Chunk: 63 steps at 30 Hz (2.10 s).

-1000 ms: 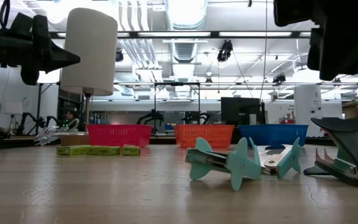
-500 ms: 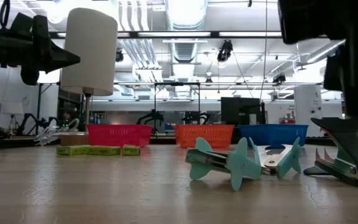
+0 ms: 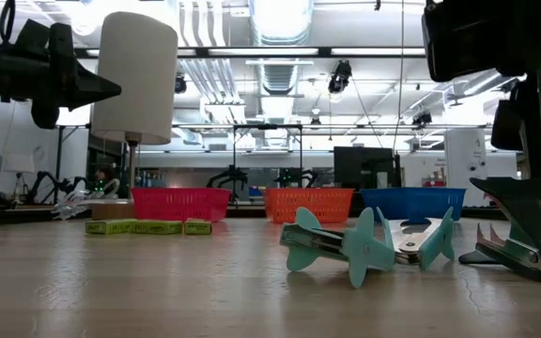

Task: Pick and place Stapler, Stapler remover, tape
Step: Put the black staple remover into the orange bin

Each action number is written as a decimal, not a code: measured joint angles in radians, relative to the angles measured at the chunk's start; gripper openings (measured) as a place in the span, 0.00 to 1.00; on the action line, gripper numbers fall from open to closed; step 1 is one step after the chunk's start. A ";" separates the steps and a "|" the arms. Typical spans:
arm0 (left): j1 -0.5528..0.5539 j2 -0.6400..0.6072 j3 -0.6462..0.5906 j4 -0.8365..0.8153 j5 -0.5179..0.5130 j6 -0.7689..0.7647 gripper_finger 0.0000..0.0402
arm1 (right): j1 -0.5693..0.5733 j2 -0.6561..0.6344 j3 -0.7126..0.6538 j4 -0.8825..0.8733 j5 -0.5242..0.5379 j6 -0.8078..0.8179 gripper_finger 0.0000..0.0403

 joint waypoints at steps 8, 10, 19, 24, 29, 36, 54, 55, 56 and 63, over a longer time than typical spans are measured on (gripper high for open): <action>0.000 0.000 0.000 0.000 0.000 0.000 0.06 | -0.007 0.016 0.000 0.005 0.002 -0.014 0.31; 0.000 0.000 0.000 0.000 0.000 0.000 0.06 | -0.008 0.016 0.000 0.005 0.003 -0.018 0.30; 0.000 0.000 0.000 0.000 0.000 0.000 0.06 | -0.027 0.017 -0.002 0.020 0.003 -0.057 0.23; 0.000 0.000 0.000 0.000 0.000 0.000 0.06 | -0.033 0.017 -0.002 0.028 -0.005 -0.070 0.17; 0.000 0.000 0.000 0.000 0.000 0.000 0.06 | -0.033 0.017 -0.002 0.029 -0.009 -0.074 0.11; 0.000 0.000 0.000 0.000 0.000 0.000 0.06 | -0.033 0.017 -0.002 0.031 -0.011 -0.088 0.05; 0.000 0.000 0.000 -0.001 0.000 0.000 0.06 | -0.096 -0.052 -0.002 0.019 0.003 -0.185 0.02; 0.000 0.000 0.000 -0.001 0.000 0.000 0.06 | -0.105 -0.057 -0.002 0.019 0.004 -0.196 0.02; 0.000 0.000 0.000 -0.001 0.000 0.000 0.06 | -0.114 -0.061 -0.002 0.019 0.003 -0.210 0.02; 0.000 0.000 0.000 -0.001 0.000 0.000 0.06 | -0.205 -0.096 -0.002 0.020 0.004 -0.318 0.02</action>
